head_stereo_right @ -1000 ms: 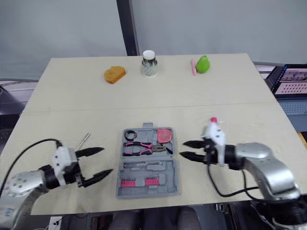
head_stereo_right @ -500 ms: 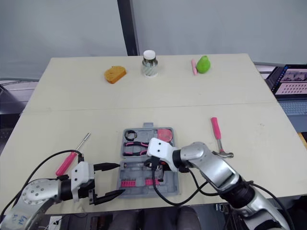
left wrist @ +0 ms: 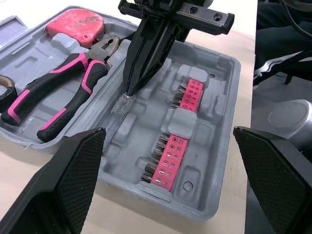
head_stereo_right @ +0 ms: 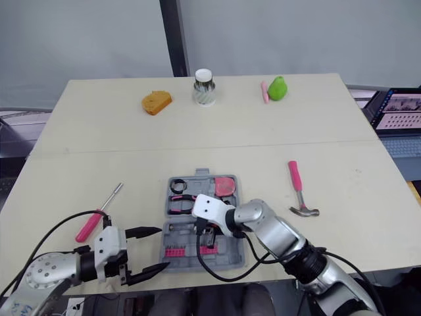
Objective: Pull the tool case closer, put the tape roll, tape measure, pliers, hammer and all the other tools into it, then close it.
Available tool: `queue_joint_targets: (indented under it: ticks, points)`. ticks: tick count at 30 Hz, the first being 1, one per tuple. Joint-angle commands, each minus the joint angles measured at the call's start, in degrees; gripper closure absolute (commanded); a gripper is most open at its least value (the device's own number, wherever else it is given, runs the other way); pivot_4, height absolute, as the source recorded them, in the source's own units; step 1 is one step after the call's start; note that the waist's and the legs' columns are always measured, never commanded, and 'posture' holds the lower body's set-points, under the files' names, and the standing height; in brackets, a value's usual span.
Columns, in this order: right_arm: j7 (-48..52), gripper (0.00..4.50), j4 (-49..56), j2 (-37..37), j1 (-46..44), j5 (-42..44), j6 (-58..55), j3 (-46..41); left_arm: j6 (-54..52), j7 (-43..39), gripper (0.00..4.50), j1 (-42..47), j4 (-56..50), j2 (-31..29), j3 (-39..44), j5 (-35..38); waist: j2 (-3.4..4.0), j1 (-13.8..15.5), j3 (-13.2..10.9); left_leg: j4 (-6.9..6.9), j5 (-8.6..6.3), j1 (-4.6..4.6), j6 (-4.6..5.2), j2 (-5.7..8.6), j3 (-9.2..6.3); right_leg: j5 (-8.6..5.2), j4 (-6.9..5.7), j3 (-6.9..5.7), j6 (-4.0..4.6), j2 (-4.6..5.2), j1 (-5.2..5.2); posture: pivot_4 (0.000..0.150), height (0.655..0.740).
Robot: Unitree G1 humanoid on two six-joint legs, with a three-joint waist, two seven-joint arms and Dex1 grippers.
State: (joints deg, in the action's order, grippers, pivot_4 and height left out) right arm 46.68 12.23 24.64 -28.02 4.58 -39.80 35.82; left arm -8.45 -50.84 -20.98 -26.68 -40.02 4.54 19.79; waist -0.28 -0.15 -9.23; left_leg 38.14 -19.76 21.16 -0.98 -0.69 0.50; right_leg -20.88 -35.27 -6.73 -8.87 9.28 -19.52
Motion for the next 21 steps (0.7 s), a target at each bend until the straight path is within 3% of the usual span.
queue_joint_targets:
  ticks: [1,21]
  points:
    - [-0.5,4.48,-0.5,-0.1,0.2,-1.3,0.6,-0.5,1.0,0.1,0.0,-0.2,-2.0,-0.1,1.0,0.2,0.0,0.0,0.0,0.0,0.0,0.0,0.0,0.0,0.0,0.0,-0.01,0.0,0.0,0.0,0.0,0.15,0.74]
    - [-0.5,4.48,-5.9,1.6,3.0,-7.9,-1.2,5.2,0.7,0.5,0.0,1.7,-1.3,0.0,0.4,-0.2,0.01,0.2,0.3,0.0,0.0,-0.11,0.0,0.01,-0.03,0.0,-0.1,0.02,0.0,0.01,0.07,0.15,0.74]
